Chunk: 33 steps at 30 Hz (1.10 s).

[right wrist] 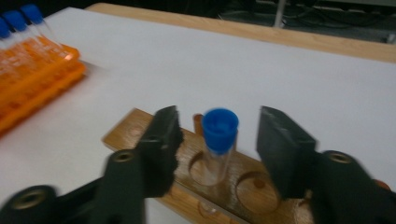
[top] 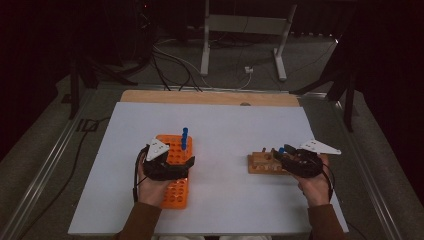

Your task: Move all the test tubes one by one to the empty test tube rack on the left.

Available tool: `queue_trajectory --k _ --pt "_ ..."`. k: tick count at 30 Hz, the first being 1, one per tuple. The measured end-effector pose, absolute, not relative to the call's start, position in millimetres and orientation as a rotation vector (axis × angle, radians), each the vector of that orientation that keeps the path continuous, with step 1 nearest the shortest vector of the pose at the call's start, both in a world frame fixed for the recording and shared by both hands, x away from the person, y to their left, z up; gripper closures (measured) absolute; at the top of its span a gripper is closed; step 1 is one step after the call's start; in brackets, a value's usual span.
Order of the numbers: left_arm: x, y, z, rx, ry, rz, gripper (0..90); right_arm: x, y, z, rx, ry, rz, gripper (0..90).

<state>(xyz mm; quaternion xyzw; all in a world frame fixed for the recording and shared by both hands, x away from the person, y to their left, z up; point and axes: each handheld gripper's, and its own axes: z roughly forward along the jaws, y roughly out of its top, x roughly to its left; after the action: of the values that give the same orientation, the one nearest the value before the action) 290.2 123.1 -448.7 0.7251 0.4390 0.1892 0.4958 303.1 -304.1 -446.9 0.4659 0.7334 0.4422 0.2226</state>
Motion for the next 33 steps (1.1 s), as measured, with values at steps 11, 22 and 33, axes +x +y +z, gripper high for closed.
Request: queue_trajectory --k 11,22,33 --pt "289.6 121.6 -448.7 1.761 1.06 0.47 2.0 303.7 -298.8 -454.5 1.278 2.069 1.159 75.9" --pt "288.8 120.7 -448.5 1.757 1.046 0.472 2.0 303.7 -298.7 -454.3 1.281 2.064 1.15 76.7" --pt "286.8 122.2 -446.1 1.736 1.031 0.486 2.0 299.7 -302.3 -442.4 1.274 2.029 1.188 76.8"
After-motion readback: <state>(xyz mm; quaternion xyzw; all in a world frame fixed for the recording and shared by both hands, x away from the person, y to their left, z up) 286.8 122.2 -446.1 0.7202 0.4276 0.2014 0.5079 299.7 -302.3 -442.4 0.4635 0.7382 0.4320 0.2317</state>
